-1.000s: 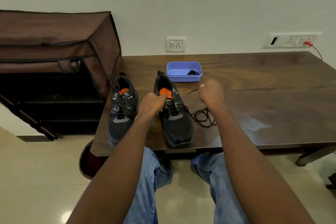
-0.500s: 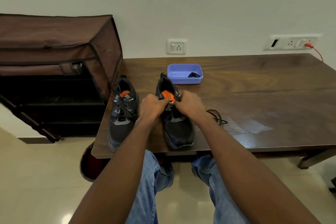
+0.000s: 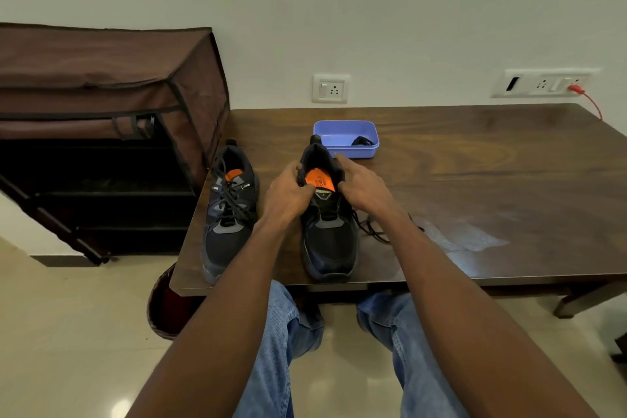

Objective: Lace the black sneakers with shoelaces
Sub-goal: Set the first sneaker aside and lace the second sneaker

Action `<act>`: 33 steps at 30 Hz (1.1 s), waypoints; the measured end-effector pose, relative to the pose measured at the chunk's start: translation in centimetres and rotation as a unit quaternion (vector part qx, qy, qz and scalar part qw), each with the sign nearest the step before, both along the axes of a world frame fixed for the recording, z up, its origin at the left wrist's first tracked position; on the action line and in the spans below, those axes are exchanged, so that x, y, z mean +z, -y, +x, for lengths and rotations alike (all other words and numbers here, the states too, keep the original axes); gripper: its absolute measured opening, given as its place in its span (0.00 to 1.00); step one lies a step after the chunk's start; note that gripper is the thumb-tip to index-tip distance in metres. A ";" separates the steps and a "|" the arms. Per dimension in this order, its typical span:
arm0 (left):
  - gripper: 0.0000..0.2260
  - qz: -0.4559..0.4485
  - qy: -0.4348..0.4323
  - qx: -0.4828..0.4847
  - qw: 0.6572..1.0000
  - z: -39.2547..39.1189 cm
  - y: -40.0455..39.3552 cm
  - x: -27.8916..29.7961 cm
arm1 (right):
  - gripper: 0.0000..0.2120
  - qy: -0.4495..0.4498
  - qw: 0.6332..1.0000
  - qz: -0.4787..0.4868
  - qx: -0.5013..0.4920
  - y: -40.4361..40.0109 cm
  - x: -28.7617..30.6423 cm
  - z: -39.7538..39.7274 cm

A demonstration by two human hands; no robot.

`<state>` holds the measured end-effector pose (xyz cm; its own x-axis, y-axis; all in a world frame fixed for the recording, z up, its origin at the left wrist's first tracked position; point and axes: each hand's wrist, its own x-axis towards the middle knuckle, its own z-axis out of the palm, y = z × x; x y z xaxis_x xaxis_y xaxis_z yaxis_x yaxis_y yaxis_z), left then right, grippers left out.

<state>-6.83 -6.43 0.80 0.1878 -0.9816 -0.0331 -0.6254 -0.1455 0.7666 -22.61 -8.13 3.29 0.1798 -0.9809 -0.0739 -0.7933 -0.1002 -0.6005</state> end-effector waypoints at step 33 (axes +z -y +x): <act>0.11 0.001 0.112 -0.128 0.985 -1.5 0.5 -0.3 | 0.17 0.006 1.000 0.024 0.005 0.1 -0.4 0.3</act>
<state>-8.30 -6.90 0.48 -0.0642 -0.9977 -0.0206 -0.7949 0.0387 0.6054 -22.33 -8.24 2.90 0.1905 -0.9744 -0.1191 -0.7852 -0.0784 -0.6143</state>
